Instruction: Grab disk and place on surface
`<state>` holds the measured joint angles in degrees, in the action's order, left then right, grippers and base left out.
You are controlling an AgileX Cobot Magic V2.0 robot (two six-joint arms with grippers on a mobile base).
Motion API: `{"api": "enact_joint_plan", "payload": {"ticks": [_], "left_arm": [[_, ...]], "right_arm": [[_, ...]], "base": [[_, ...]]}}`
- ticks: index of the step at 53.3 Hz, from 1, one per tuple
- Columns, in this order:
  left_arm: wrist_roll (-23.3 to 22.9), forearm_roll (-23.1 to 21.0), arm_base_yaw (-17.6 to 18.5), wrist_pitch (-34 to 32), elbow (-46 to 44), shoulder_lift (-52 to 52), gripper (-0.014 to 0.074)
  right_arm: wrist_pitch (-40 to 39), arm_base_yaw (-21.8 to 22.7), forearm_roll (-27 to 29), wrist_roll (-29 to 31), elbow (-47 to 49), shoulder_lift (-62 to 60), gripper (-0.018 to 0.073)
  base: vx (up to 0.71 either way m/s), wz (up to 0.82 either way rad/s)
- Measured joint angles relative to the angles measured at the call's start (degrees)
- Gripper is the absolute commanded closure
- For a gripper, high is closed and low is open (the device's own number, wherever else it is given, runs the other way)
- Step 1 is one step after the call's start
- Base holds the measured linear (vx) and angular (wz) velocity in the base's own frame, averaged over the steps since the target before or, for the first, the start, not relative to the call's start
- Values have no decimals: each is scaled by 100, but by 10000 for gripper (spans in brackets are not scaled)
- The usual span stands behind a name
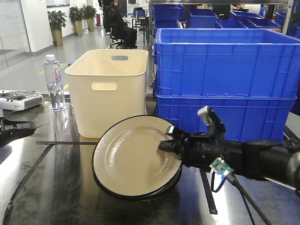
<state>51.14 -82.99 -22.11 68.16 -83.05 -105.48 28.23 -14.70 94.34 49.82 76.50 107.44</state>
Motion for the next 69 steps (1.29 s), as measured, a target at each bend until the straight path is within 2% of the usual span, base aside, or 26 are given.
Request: {"api": "enact_joint_plan", "payload": {"ticks": [9,15,19,24,29,37,42,45,47,49,54,55,58,60,62,64,69], "left_arm": [[-53,5,0,0,0,0,598],[-69,5,0,0,0,0,598],[-69,27,0,0,0,0,598],[-96,107,0,0,0,0,598],[-116,209,0,7,0,0,598],[-133,304,0,7,0,0,598],[-251,554,0,1,0,0,598],[-436,950,0,-77,0,2,598],[-661,1441,0,-188,0,2,598],[-899,2006,0,-338,0,2,598],[-1853,3900,0,-763,0,2,598],[-2099,4494,0,-857,0,2,598],[-2729,5504,0,-1008,0,2,598],[-3028,5919,-8,-1109,0,2,598],[-3210,6157,-16,-1227,0,25,598],[-3256,6207,-23,-1343,0,61,598],[-2942,5927,16,-1605,0,294,598]], "right_arm": [[-68,-25,218,292,77,92,80],[-295,-17,250,788,141,92,-33],[-541,-17,250,1433,226,92,-76],[-1151,-17,299,2447,368,92,-80],[-1758,-17,375,3167,496,86,-67],[-2678,-17,454,3741,530,-86,1],[-3080,-17,482,4050,530,-318,111],[-3255,-13,499,4174,530,-520,211],[-3374,-13,506,4224,530,-705,285],[-3471,-13,521,4245,530,-874,363],[-3632,-13,564,4288,530,-1414,577],[-3652,-13,565,4288,530,-1498,575],[-3672,-13,587,4299,530,-1866,574],[-3672,-21,587,4299,530,-2070,574],[-3688,-46,587,4318,530,-2267,573],[-3703,-84,587,4355,530,-2418,571],[-3707,-203,582,4683,423,-2854,570]], "base": [[0,0],[0,0],[0,0],[0,0],[0,0],[0,0],[0,0],[0,0],[0,0],[0,0],[0,0],[0,0],[0,0],[0,0],[0,0],[0,0],[0,0]]}}
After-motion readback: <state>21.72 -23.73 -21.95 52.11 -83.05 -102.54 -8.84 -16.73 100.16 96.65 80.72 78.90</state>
